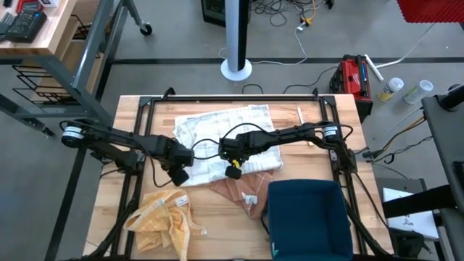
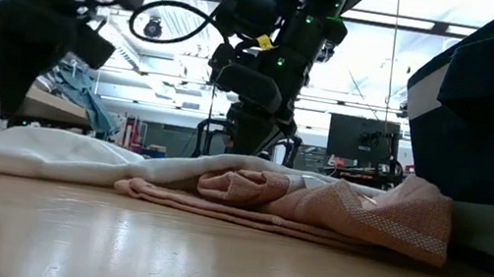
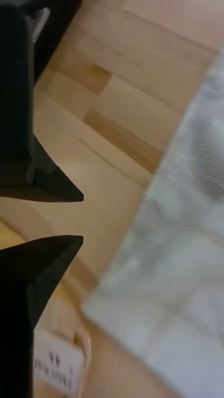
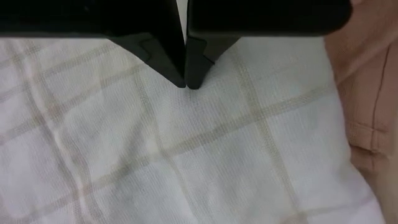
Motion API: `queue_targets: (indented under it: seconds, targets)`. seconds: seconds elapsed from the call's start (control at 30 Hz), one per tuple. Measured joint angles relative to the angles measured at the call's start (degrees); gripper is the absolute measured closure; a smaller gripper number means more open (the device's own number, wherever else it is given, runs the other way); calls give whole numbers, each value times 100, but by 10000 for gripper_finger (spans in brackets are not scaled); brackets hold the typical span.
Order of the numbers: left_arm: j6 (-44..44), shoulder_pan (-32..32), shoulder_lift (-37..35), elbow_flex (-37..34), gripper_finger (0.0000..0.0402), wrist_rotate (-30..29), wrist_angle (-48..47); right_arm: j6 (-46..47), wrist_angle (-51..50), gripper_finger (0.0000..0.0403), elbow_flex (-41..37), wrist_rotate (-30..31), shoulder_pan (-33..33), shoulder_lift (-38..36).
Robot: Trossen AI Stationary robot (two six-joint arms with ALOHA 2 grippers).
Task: Fold towel
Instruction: Fold the white towel
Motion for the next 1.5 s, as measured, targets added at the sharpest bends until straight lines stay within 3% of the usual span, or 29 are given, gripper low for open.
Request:
queue_targets:
  seconds: [0.1, 0.27, 0.43, 0.73, 1.0, 1.23, 1.5]
  targets:
    - [56, 0, -4, -227, 302, -139, 160, 2, 0, 403, 0, 0, 13, 0]
    - [176, 168, -15, -383, 292, -1213, 650, 7, 2, 403, 0, 2, 16, 0]
    - [327, 786, -146, -231, 296, -1292, 1247, 14, 2, 403, 0, 2, 18, 0]
    - [1726, 2851, -203, -133, 296, -1736, 1418, 16, 0, 403, 0, -1, 42, 0]
    - [2701, 4342, -90, -160, 260, -1524, 2694, 53, 0, 403, 0, -5, 45, 0]
    - [2827, 4608, 449, -166, 241, -1176, 2877, 51, 2, 403, 0, -7, 45, 0]
    - [2912, 4605, 1198, -171, 258, -1169, 3289, 47, 4, 403, 0, -12, 45, 0]
